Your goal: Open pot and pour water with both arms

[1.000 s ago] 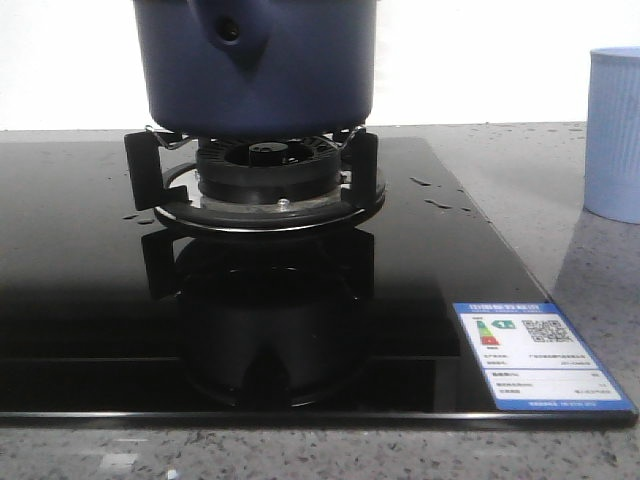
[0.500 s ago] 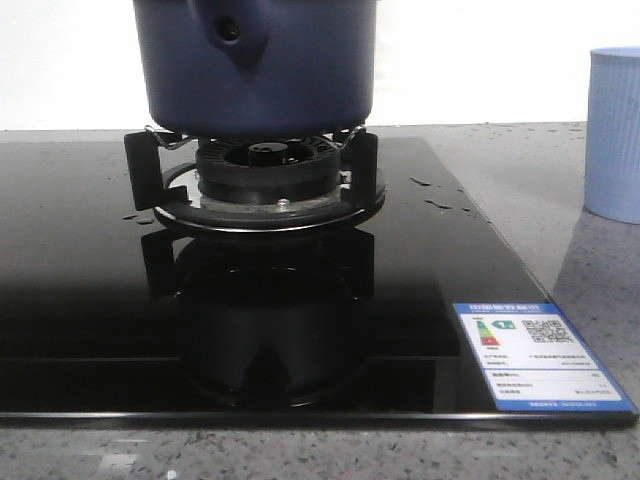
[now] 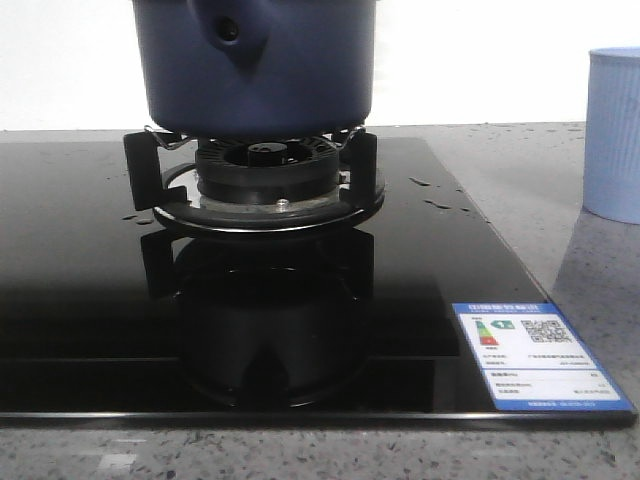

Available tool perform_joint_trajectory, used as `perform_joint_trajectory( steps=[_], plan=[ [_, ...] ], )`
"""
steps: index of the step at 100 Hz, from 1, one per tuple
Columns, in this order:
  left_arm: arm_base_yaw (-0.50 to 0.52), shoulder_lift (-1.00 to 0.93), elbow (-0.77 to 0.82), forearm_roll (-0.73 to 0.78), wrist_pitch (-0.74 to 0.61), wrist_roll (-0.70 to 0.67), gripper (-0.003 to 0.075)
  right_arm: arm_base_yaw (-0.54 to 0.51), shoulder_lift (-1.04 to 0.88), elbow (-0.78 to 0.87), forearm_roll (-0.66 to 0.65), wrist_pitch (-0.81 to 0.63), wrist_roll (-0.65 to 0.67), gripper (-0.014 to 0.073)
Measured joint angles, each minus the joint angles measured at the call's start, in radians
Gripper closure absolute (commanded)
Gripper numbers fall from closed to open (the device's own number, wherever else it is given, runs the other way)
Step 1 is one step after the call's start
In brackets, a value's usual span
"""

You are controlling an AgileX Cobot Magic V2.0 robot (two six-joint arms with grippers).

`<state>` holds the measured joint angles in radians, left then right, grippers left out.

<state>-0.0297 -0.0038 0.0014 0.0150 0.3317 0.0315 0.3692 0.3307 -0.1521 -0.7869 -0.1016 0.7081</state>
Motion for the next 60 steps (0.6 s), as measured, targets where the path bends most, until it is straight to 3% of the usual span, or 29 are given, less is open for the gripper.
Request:
perform_joint_trajectory(
  steps=[13,32,45,60],
  plan=[
    [0.0,0.0,0.0,0.0,0.0,0.0,0.0739,-0.039,0.0,0.058,0.185,0.014,-0.179,0.0667],
    [0.0,0.0,0.0,0.0,0.0,0.0,0.0739,-0.177,-0.019,0.15,0.402,-0.004,-0.401,0.0667],
    [0.0,0.0,0.0,-0.002,0.002,0.0,0.0739,-0.266,-0.096,0.162,0.471,0.02,-0.441,0.0667],
    [0.0,0.0,0.0,-0.002,0.002,0.0,0.0739,-0.298,-0.228,0.162,0.55,0.221,-0.45,0.0667]
  ],
)
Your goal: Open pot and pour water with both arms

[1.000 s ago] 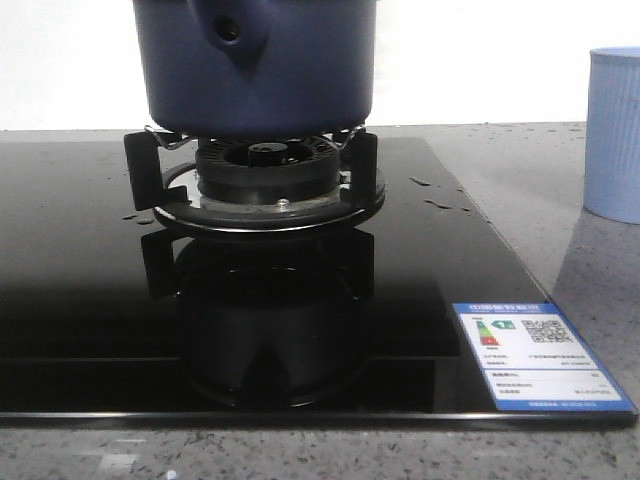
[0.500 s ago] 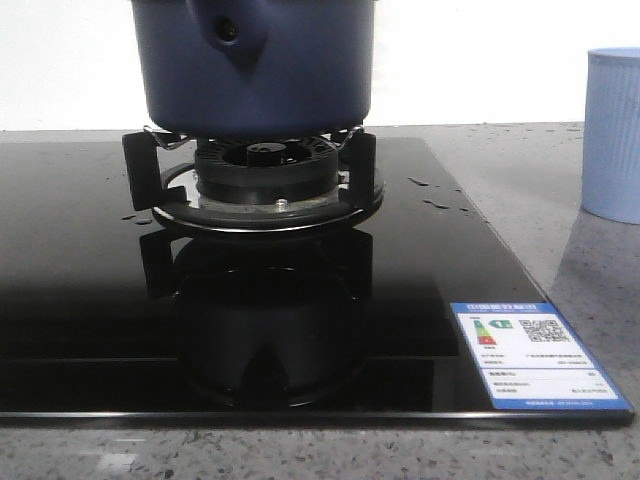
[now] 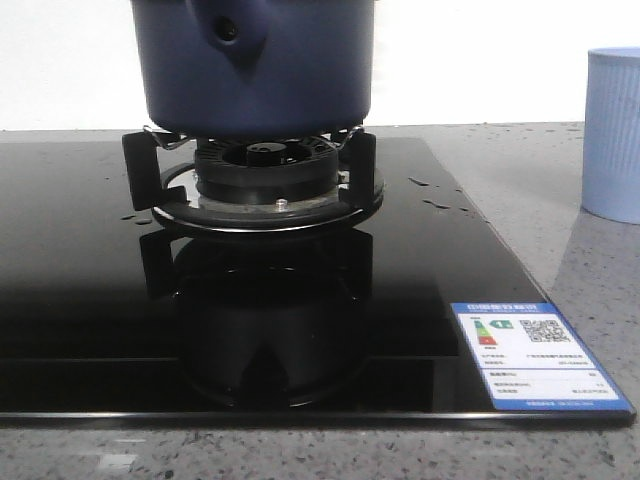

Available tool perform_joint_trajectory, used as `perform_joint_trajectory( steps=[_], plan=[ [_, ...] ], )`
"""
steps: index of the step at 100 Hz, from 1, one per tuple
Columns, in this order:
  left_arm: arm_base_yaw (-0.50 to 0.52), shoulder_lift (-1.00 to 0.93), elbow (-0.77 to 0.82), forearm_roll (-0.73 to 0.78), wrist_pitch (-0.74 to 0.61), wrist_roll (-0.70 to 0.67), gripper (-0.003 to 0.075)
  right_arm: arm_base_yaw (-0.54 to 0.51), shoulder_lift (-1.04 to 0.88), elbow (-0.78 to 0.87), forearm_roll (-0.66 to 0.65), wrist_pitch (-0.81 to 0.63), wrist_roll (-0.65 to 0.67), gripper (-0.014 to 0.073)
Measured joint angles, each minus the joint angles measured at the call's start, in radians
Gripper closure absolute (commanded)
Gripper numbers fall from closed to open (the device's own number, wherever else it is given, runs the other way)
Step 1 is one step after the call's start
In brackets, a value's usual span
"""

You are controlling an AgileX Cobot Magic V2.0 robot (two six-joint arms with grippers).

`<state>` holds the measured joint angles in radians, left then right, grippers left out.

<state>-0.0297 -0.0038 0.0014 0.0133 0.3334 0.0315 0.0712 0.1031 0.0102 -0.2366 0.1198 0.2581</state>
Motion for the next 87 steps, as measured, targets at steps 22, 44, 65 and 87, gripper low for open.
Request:
perform_joint_trajectory(
  steps=[22,44,65,87],
  plan=[
    [0.0,0.0,0.0,0.0,0.0,0.0,0.0739,-0.004,-0.109,-0.002,0.051,0.208,-0.051,0.0667],
    [0.0,0.0,0.0,-0.002,0.0,0.0,0.0739,-0.004,-0.111,-0.002,0.051,0.21,-0.081,0.0667],
    [0.0,0.0,0.0,-0.002,0.0,0.0,0.0739,-0.006,-0.111,-0.002,0.051,0.21,-0.084,0.0667],
    [0.0,0.0,0.0,-0.002,0.0,0.0,0.0739,-0.006,-0.111,-0.002,0.051,0.21,-0.084,0.0667]
  ],
)
